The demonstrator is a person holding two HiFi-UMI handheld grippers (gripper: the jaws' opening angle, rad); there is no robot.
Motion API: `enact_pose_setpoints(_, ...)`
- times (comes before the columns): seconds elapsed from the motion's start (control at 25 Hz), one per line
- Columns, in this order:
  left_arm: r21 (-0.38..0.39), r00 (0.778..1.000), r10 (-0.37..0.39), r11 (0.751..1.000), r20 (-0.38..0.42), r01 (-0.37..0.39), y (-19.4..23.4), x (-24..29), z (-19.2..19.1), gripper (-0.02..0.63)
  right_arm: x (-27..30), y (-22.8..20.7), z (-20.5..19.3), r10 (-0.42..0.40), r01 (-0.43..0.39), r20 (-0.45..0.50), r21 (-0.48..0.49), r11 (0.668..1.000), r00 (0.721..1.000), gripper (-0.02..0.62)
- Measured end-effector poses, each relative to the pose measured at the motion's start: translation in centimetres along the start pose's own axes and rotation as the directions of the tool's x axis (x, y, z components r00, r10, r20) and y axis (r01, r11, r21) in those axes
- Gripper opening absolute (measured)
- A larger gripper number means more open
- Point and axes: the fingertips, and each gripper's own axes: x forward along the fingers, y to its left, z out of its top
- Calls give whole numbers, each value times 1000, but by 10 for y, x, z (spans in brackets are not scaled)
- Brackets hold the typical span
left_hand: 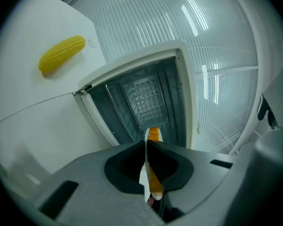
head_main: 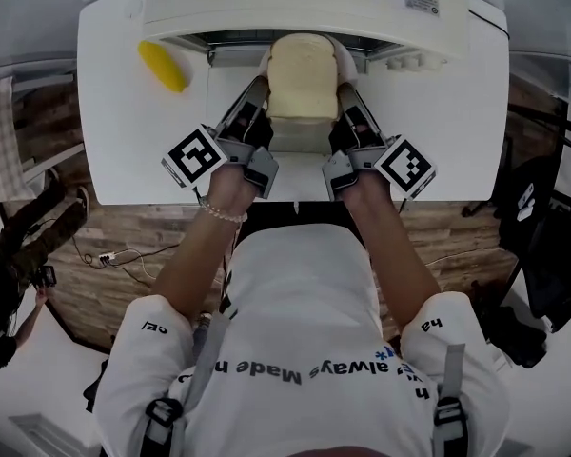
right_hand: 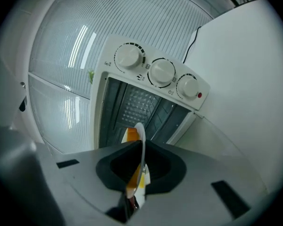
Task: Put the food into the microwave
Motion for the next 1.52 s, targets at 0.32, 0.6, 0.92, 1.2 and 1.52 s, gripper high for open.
enact_pose_setpoints(0.32, 2, 999, 40, 999, 16, -40, 31, 27, 6, 18, 26, -32, 4, -56, 56, -3, 17, 998, 998, 26)
enact_pose_setpoints(0.6, -40, 998, 62, 997, 33, -61, 45, 39, 5, 17, 38, -45, 7, -56, 56, 5, 38, 998, 998, 26)
enact_pose_setpoints(0.92, -62, 995, 75, 996, 62, -72, 47, 48, 16, 17, 37, -43, 8, -12, 9, 27, 113, 994, 1000, 86)
enact_pose_setpoints(1.2, -66, 995, 77, 995, 66, -73, 45, 51, 16, 18, 4, -36, -17, 19, -22, 24, 152, 988, 1000, 89)
enact_pose_setpoints(1.52, -84, 993, 79, 994, 89, -71, 46, 53, 25, 17, 2, -26, -34, 53, -57, 28, 169, 984, 998, 87)
